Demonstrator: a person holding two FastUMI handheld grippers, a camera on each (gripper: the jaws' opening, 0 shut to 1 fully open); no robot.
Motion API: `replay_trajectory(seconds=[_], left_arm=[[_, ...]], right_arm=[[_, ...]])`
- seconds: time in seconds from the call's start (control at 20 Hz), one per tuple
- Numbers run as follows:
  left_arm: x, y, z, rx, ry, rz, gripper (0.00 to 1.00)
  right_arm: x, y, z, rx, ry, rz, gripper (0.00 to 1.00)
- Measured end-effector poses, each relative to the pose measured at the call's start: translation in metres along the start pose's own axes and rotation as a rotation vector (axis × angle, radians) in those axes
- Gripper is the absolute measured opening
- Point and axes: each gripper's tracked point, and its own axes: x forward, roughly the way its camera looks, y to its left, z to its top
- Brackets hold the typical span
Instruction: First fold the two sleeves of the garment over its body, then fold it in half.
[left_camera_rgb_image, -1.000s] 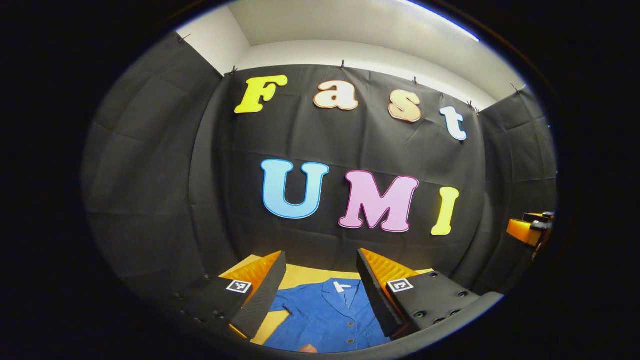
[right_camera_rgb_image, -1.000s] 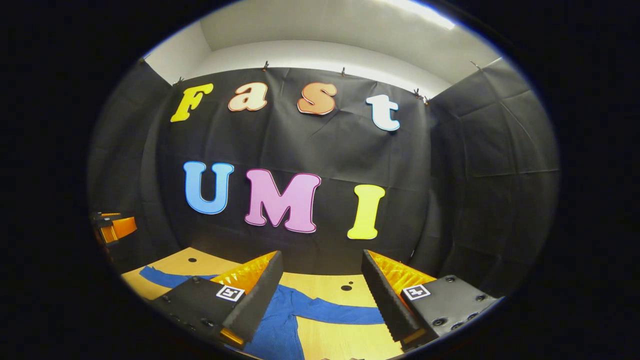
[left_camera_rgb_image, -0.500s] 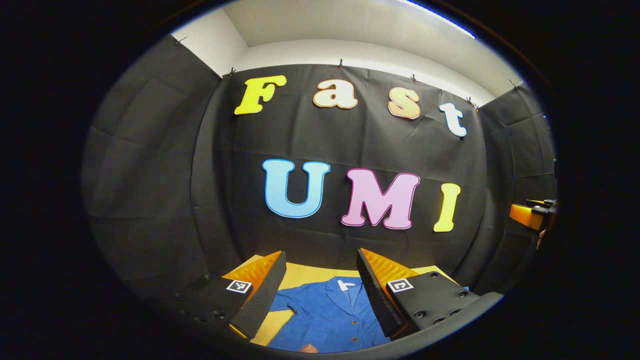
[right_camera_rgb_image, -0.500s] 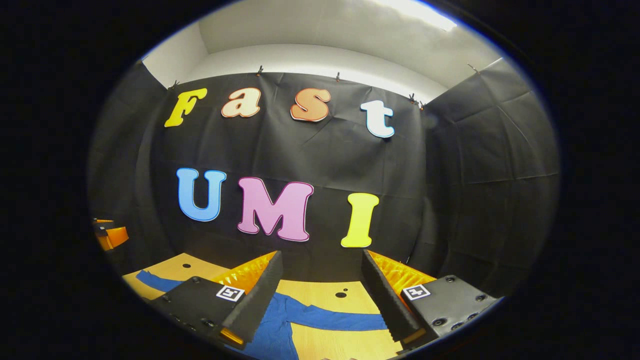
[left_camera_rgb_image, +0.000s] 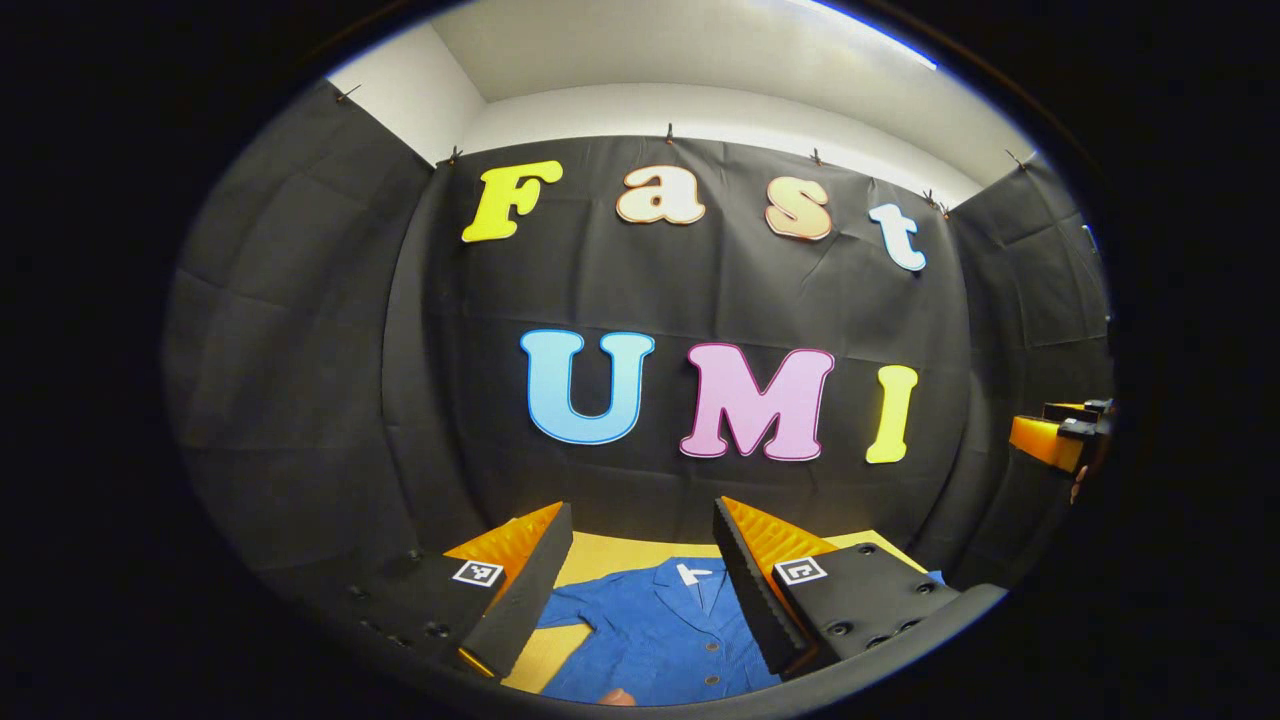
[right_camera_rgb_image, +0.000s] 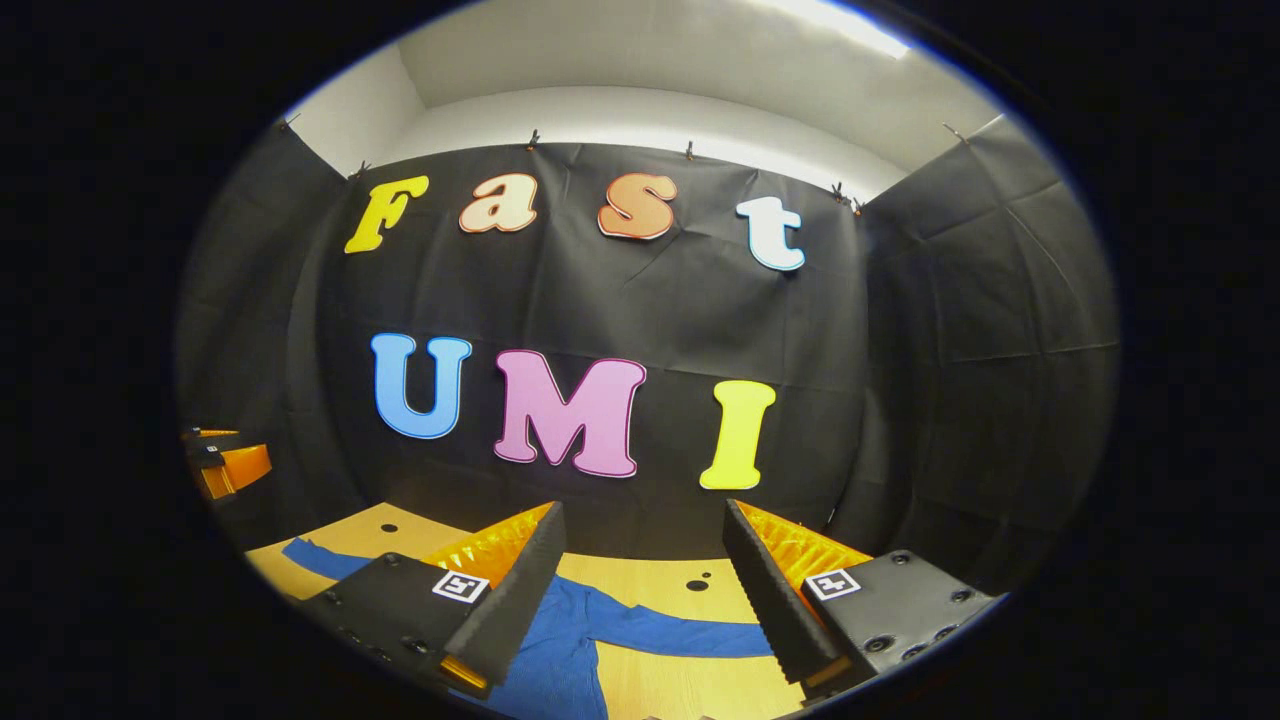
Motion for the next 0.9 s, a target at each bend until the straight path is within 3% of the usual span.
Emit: replay_trajectory(seconds=[0.25,0.3,0.35,0.9], left_arm=[[0.000,0.002,0.001,0.012,0.001,0.010,0.81],[0.001,0.002,0.000,0.013,0.003,0.012,0.81],[0.001,0.001,-0.001,0.014,0.006,0.011,0.81],[0.010,0.004,-0.004,0.023,-0.002,0.009,0.81]], right_arm=[[-0.002,-0.001,-0.007,0.006,0.013,0.000,0.94],[-0.003,-0.003,-0.008,0.006,0.015,-0.002,0.99],[-0.001,-0.004,-0.009,0.007,0.015,-0.005,0.94],[0.011,-0.018,-0.056,0.037,0.102,-0.033,0.95]])
